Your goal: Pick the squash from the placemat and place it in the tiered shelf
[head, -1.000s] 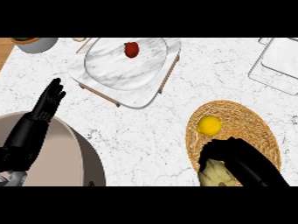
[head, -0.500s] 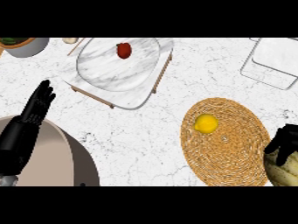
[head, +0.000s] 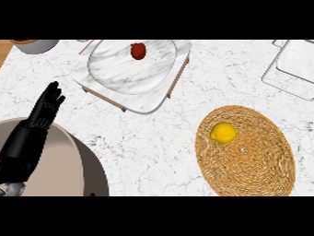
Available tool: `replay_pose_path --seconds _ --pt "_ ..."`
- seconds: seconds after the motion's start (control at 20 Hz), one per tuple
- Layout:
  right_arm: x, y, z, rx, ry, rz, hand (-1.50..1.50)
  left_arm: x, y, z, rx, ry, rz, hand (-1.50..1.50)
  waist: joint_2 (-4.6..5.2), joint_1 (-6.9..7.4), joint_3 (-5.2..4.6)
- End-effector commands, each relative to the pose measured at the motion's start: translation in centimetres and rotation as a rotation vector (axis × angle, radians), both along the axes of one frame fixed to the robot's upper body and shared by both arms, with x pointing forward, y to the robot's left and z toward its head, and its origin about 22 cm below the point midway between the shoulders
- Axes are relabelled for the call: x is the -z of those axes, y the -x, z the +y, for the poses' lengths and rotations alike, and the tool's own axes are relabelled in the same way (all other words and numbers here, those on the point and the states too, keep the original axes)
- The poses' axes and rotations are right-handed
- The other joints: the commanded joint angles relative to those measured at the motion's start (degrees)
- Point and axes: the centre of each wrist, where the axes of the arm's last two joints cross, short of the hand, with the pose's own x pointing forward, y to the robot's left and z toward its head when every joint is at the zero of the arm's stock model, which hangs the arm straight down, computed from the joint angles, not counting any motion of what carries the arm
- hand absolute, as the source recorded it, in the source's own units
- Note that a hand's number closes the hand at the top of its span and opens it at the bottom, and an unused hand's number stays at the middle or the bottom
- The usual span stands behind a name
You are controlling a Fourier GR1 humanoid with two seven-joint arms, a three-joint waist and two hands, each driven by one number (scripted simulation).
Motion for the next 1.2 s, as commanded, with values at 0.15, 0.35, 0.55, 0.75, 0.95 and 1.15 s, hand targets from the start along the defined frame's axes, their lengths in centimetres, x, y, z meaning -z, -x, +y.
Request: replay_pose_path --seconds 0.15,0.35,0.55,0.75,0.95,1.15 --pt "-6.7 0.5 -6.9 0.021 -0.100 -0.062 1.50 2.7 -1.9 -1.0 0.012 0.021 0.101 0.00 1.65 2.60 -1.39" --pt "-8.6 0.7 -8.8 0.083 -0.117 -0.055 1.50 3.5 -1.5 -2.5 0.049 0.015 0.104 0.00 1.49 4.13 -1.33" --pt "-9.9 -0.1 -9.2 0.108 -0.120 -0.093 1.50 2.9 -2.8 -2.3 0.060 0.021 0.106 0.00 1.55 5.00 -1.34" --pt "-10.8 -0.4 -9.4 0.113 -0.116 -0.127 1.50 4.1 -2.8 -3.1 0.056 0.022 0.107 0.00 1.60 4.91 -1.35" --pt "-9.7 -2.0 -8.9 0.140 -0.083 -0.192 1.50 3.8 -3.1 -2.9 0.074 0.018 0.107 0.00 1.86 6.09 -1.31" --pt "-7.5 -4.6 -7.6 0.149 -0.052 -0.214 1.50 3.7 -3.4 -4.2 0.089 0.005 0.102 0.00 1.64 5.88 -1.28"
